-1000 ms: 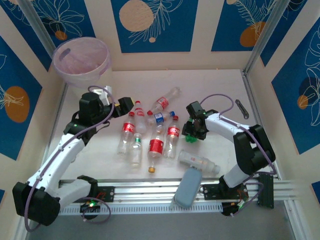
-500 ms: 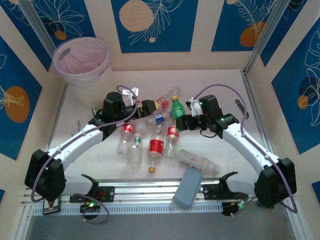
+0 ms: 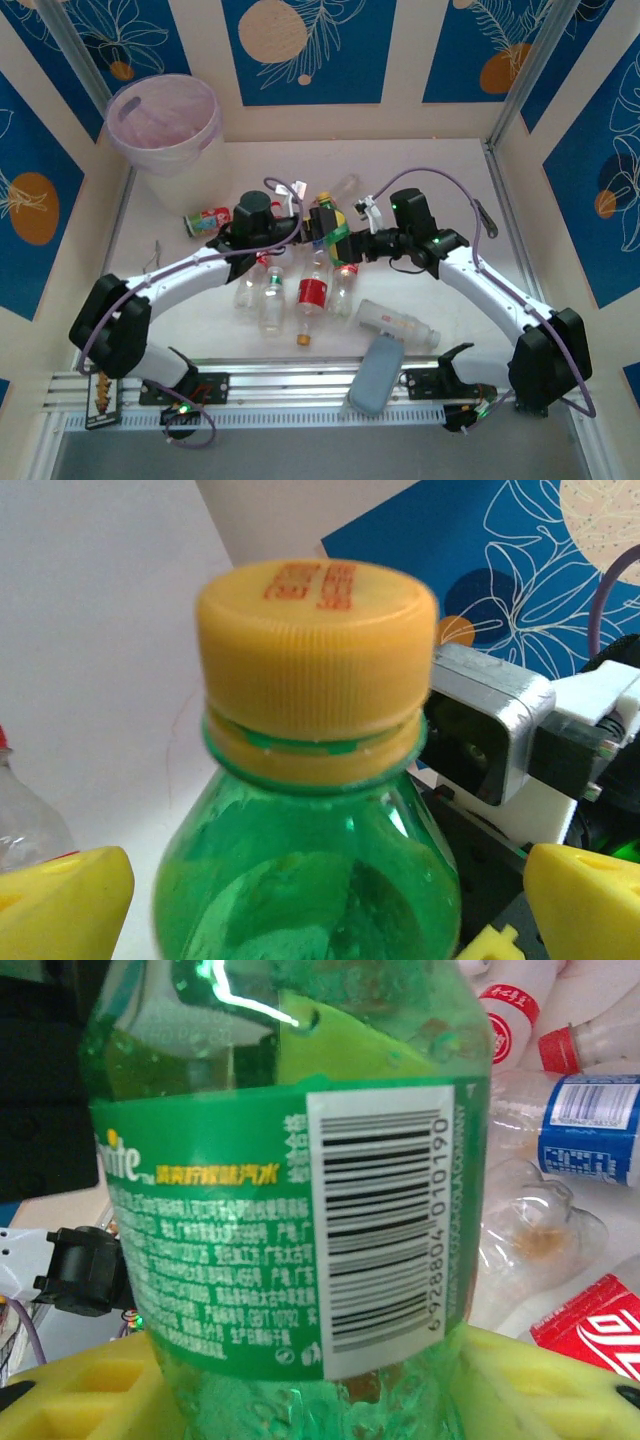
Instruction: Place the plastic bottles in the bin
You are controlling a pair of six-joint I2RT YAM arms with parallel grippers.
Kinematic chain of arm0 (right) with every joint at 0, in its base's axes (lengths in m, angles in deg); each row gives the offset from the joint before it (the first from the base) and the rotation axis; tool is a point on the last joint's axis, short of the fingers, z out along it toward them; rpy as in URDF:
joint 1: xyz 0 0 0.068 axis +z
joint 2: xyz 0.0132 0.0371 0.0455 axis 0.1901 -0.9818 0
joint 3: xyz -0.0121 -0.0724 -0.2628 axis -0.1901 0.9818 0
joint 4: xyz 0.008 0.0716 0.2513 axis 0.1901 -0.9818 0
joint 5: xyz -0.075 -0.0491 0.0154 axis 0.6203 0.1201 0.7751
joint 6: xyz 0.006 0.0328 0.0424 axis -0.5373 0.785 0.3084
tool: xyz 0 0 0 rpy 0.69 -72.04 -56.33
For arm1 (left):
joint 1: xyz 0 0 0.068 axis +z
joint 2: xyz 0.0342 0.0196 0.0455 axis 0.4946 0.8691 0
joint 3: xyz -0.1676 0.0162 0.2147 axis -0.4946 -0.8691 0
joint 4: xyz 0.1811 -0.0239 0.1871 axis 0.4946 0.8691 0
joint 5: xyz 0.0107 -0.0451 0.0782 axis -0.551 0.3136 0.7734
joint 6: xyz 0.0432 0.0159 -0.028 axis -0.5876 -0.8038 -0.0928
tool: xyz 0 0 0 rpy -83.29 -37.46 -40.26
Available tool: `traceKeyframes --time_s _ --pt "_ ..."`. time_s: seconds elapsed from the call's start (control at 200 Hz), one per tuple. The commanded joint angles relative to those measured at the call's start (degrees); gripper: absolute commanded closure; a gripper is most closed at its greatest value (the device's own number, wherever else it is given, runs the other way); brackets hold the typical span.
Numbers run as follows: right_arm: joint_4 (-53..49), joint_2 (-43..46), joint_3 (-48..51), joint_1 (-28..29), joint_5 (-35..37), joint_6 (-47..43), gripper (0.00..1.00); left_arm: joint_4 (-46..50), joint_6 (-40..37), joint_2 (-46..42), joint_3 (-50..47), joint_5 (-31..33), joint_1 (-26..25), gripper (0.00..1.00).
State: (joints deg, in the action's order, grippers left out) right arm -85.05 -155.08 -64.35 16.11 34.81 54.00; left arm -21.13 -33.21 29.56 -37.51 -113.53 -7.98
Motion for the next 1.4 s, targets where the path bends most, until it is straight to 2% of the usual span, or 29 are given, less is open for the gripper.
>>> traceKeyframes --time_s 0.0,0.185,0.335,0.615,0.755,0.8,0.945,1.105,1.285,1.396 --pt "4.14 -0.18 0.78 0.58 -2.51 1.08 0.44 -5.12 2.14 1.61 -0.41 -1.05 -1.11 0.02" --pt "5.04 -0.45 1.01 0.54 -1.9 1.4 0.44 -4.62 1.83 2.04 -0.53 -0.01 -1.42 0.22" --pt "4.97 -0.54 1.04 0.46 -1.72 1.36 0.42 -1.54 0.05 1.45 0.05 1.17 -1.44 0.45" --pt "-2.14 0.93 -0.3 -0.68 0.31 -1.19 0.1 -0.56 -0.76 1.69 0.57 2.1 -0.95 0.48" --pt "-7.68 4.86 -0.65 -3.59 0.71 -2.36 0.0 3.52 -3.82 1.89 1.94 3.74 0.73 0.52" --pt "-9.24 6.67 -0.42 -4.56 1.36 -2.32 0.01 6.01 -5.47 2.04 3.19 4.21 1.42 0.54" --pt "-10.86 12.99 2.44 -10.96 5.23 2.32 0.01 15.39 -12.18 2.77 10.6 3.96 3.67 0.63" --pt "-9.74 18.0 7.43 -20.55 6.7 8.38 0.0 26.69 -20.41 3.09 22.25 3.3 9.04 0.83" --pt "-12.24 19.24 8.81 -22.41 8.95 7.77 0.0 38.53 -28.36 5.42 39.16 3.48 17.68 1.0" --pt "-13.46 19.12 9.39 -22.52 10.27 7.54 0.01 42.71 -31.1 7.18 48.06 4.97 23.69 1.0"
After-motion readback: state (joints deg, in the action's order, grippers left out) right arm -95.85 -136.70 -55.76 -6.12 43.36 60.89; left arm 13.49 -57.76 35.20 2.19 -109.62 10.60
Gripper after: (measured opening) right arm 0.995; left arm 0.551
